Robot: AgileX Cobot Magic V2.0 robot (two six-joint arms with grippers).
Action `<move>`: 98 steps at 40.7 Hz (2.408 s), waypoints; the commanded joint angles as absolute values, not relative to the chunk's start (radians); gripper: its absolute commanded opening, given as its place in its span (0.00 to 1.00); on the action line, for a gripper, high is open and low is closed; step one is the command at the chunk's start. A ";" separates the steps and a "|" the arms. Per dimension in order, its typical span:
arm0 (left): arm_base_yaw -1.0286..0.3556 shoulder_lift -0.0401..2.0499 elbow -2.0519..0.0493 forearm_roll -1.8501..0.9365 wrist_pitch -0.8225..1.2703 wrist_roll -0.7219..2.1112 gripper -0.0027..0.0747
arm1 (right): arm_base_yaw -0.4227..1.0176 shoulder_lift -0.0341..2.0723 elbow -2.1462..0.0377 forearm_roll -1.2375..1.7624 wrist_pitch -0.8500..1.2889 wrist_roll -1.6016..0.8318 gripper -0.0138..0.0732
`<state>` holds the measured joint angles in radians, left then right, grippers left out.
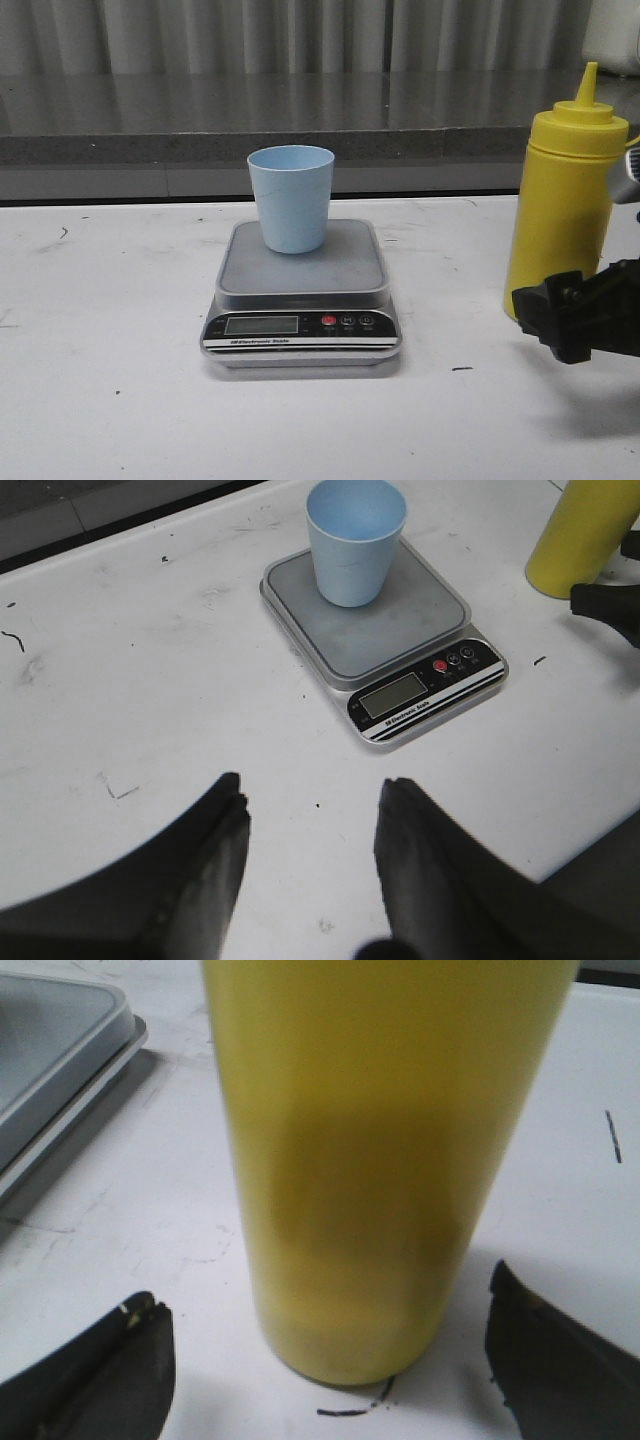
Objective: Pour seasoning into cup on scale with both arms
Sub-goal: 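Move the right gripper to the yellow squeeze bottle and grasp it, then lift and tilt the yellow bottle nozzle-down with the right gripper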
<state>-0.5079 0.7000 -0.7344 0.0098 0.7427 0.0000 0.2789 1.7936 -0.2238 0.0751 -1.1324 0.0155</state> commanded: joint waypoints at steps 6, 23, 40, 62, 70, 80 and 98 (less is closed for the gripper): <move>-0.515 0.696 -0.759 0.000 0.670 -0.013 0.41 | 0.280 1.771 -0.287 0.121 -1.291 0.013 0.90; -0.515 0.696 -0.759 0.000 0.670 -0.013 0.41 | 0.278 1.774 -0.406 0.146 -1.286 0.013 0.90; -0.515 0.696 -0.759 0.000 0.670 -0.013 0.41 | 0.278 1.774 -0.413 0.125 -1.284 0.013 0.73; -0.515 0.696 -0.759 0.000 0.670 -0.013 0.41 | 0.278 1.642 -0.414 0.110 -1.072 -0.037 0.62; -0.515 0.696 -0.759 0.000 0.670 -0.013 0.41 | 0.278 1.505 -0.485 0.111 -0.783 -0.129 0.62; -0.515 0.696 -0.759 0.000 0.670 -0.013 0.41 | 0.279 1.437 -0.733 0.110 -0.276 -0.362 0.62; -0.515 0.696 -0.759 0.000 0.670 -0.013 0.41 | 0.330 1.561 -1.223 -0.144 0.318 -0.652 0.55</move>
<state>-0.5079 0.7000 -0.7344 0.0098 0.7419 0.0000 0.3080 1.5731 -1.1339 -0.0316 0.3164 -0.6268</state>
